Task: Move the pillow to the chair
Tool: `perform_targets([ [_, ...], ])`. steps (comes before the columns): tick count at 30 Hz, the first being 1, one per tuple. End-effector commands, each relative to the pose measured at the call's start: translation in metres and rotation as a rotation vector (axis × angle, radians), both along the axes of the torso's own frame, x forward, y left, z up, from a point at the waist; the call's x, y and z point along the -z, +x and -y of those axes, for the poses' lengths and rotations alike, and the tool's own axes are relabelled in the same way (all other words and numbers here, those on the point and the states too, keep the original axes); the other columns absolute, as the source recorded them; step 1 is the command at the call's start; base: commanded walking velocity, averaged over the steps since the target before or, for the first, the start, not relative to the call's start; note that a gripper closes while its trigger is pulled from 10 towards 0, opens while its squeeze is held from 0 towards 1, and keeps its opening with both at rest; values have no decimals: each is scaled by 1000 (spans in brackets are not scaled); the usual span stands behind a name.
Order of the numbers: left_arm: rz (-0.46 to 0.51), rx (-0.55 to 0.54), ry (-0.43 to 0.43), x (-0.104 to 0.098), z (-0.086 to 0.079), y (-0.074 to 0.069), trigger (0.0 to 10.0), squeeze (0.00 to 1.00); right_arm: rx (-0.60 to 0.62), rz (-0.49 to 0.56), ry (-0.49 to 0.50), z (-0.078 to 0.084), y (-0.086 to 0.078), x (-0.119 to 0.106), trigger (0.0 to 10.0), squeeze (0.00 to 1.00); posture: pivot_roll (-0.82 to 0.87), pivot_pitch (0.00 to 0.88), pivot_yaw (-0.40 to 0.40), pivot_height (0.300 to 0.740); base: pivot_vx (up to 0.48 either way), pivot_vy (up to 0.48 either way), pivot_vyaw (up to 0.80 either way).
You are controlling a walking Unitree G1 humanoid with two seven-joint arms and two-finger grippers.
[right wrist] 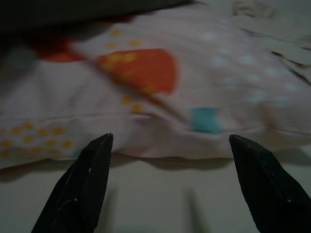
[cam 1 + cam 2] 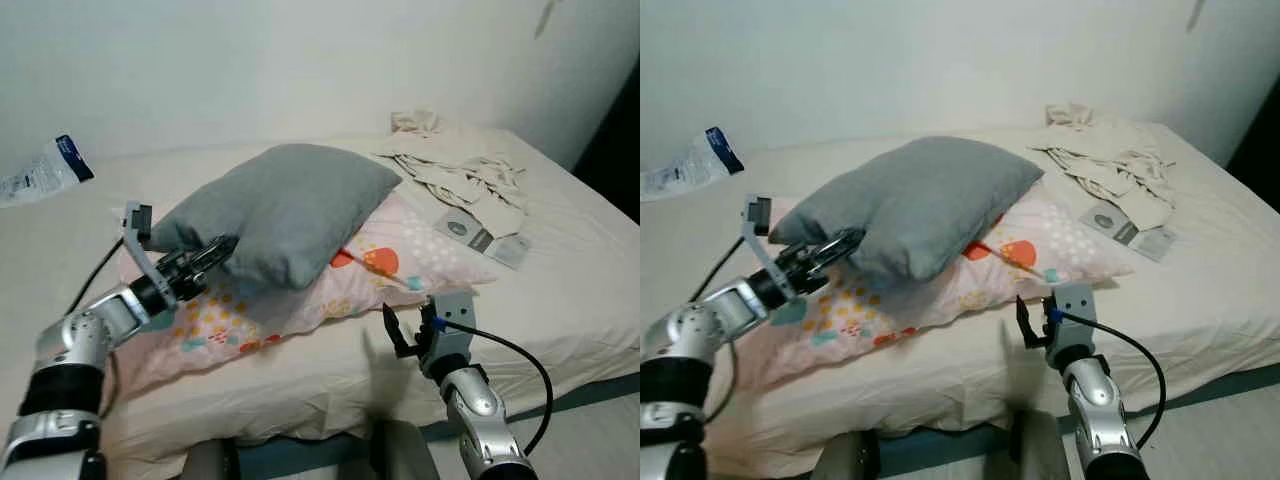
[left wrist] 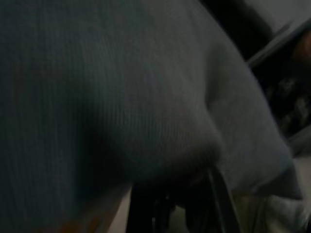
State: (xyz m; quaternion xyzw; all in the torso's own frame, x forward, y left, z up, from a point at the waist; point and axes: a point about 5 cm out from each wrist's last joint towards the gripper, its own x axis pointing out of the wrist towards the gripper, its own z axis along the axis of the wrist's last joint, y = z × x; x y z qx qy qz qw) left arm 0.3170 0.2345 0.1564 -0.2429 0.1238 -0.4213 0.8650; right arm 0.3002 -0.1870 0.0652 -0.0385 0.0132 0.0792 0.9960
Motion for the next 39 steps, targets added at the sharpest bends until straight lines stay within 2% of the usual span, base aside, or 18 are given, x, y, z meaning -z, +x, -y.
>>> perform_targets([
  [1,-18,98,67,5,-2,-9,0,0,1,-14,5,1,-2,3,10000,0,55,51,-20,575,0,0,0],
  [3,-75,205,207,11,-16,-23,0,0,4,-11,5,3,-1,2,10000,0,55,53,-19,575,0,0,0],
  [6,-93,238,242,12,-21,-27,0,0,5,-10,6,4,-1,2,10000,0,55,53,-19,575,0,0,0],
  [8,-140,308,323,15,-32,-39,0,0,15,-9,8,7,-1,1,10000,0,56,57,-17,575,0,0,0],
  [9,-140,308,323,15,-32,-39,0,0,15,-9,8,7,-1,1,10000,0,56,57,-17,575,0,0,0],
  [10,-194,363,446,20,-45,-49,0,0,31,-7,11,12,-1,0,10000,0,59,60,-17,575,0,0,0],
  [11,-194,363,446,20,-45,-49,0,0,31,-7,11,12,-1,0,10000,0,59,60,-17,575,0,0,0],
  [12,-212,372,491,22,-51,-52,0,0,40,-5,15,14,-1,0,10000,0,59,61,-17,575,0,0,0],
  [17,-230,366,608,23,-63,-53,0,0,95,16,79,25,6,-10,10000,0,60,62,-20,575,0,0,0],
  [21,-153,258,635,18,-65,-39,0,0,177,66,261,45,20,-31,10000,0,61,66,-17,575,0,0,0],
  [24,-123,271,614,18,-56,-35,0,0,123,74,395,49,30,-43,10000,0,58,69,-14,575,0,0,0],
  [25,-120,284,605,19,-52,-35,0,0,82,67,434,48,33,-46,10000,635,56,69,-13,575,0,0,0],
  [26,-120,284,605,19,-52,-35,0,0,82,67,434,48,33,-46,10000,635,56,69,-13,575,0,0,0],
  [27,-118,298,603,21,-49,-35,0,0,47,65,459,46,35,-49,10000,1000,56,69,-14,575,0,0,0],
  [29,-118,298,603,21,-49,-35,0,0,47,65,459,46,35,-49,10000,1000,56,69,-14,575,0,0,0],
  [32,-116,325,603,27,-42,-34,0,0,-59,36,485,40,42,-53,10000,1000,56,76,-9,575,0,0,0],
  [35,-114,330,604,28,-40,-33,0,0,-81,18,498,40,47,-55,10000,1000,58,79,-7,575,0,0,0],
  [39,-104,336,613,30,-35,-29,0,0,-147,-59,524,34,57,-56,10000,1000,65,88,3,575,0,0,0],
])
